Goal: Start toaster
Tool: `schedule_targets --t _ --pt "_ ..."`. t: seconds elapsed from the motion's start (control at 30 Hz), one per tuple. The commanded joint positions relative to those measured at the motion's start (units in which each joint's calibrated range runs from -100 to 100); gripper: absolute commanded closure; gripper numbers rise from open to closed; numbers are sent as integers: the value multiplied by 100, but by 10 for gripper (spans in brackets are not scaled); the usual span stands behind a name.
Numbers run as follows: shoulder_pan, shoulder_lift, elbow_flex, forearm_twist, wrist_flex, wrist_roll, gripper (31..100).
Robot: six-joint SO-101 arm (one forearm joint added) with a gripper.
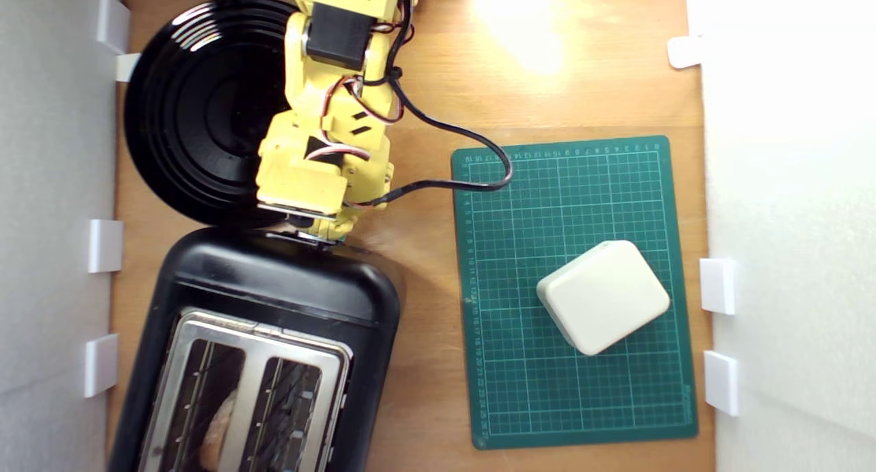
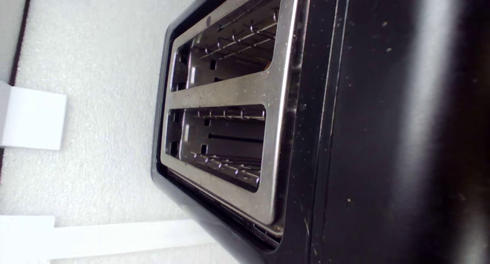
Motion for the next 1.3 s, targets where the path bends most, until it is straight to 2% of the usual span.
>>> schedule_targets --t 0.0,0.23,0.4,0.67,1.03,1.27 --pt "59 213 858 93 -876 9 989" --pt "83 629 1158 102 -1219 -64 989" --pt "83 704 1648 459 -1784 -216 989" --pt "83 654 2675 412 -2701 -216 989" --pt "83 654 2639 384 -2752 -248 989" --pt "83 654 2157 384 -2684 -248 989"
